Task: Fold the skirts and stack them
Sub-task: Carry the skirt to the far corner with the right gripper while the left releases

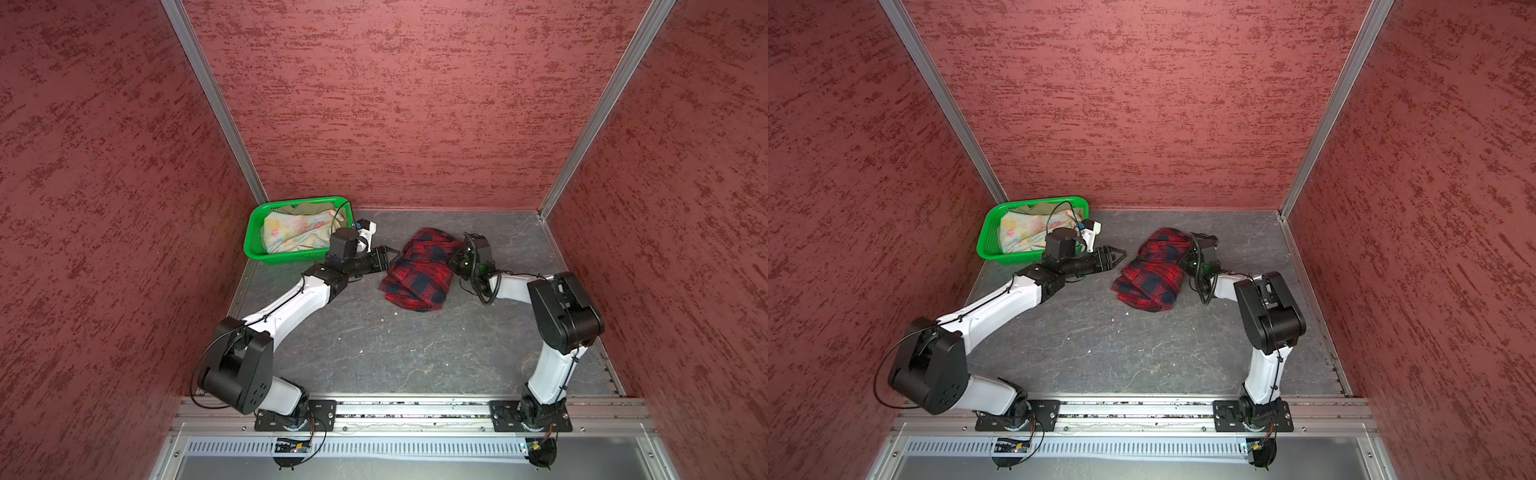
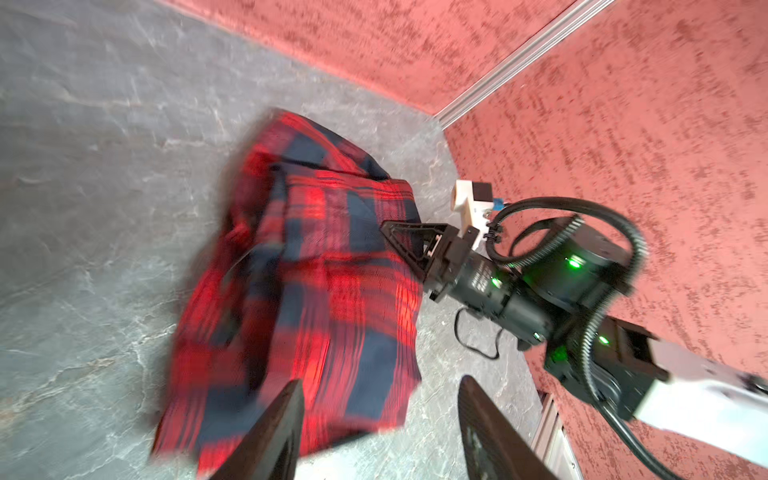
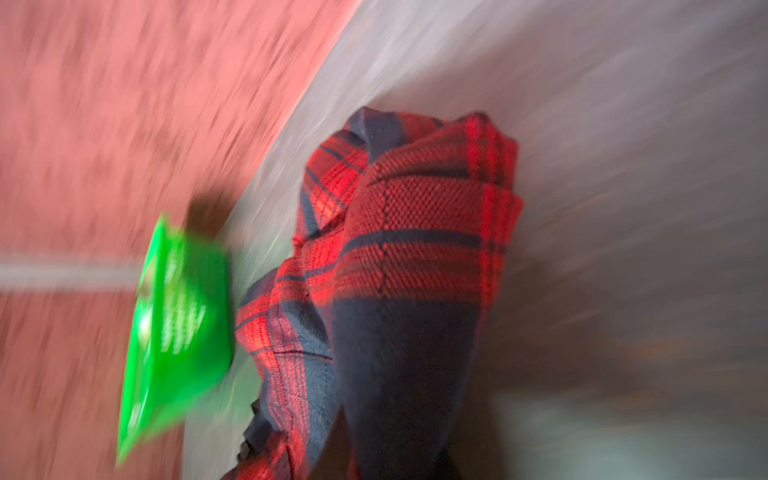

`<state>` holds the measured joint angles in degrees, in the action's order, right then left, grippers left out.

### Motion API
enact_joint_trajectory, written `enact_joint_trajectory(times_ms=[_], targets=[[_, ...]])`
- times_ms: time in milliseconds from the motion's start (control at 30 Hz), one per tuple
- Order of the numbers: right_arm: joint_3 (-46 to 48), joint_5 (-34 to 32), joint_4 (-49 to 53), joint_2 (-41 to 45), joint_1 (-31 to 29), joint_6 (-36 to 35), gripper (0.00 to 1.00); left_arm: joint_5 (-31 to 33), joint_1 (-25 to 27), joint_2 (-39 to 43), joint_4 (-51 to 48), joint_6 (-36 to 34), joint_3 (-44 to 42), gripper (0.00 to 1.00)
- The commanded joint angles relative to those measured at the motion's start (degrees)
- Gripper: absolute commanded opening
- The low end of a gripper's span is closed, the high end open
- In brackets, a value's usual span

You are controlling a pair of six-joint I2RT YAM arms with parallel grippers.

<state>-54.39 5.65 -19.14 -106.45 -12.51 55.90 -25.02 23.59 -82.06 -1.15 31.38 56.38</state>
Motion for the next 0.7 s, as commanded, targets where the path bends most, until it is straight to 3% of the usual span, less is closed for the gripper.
enact_joint_trajectory(times_ms=[0,333,667], targets=[[-0.7,-9.1,0.0,2.0,6.2,6.5,0.0,1.4,-0.5,1.5,-2.6,0.5,-2.1,0.6],[-8.4,-19.6,1.6,-3.9,17.5,20.4,0.0,1.7,-0.5,3.3,-3.7,1.7,-3.4,0.6],[-20.4,-20.9,8.9,-14.3,19.1,34.0,0.0,3.0,-1.2,5.5,-7.3,1.3,-1.8,0.61]])
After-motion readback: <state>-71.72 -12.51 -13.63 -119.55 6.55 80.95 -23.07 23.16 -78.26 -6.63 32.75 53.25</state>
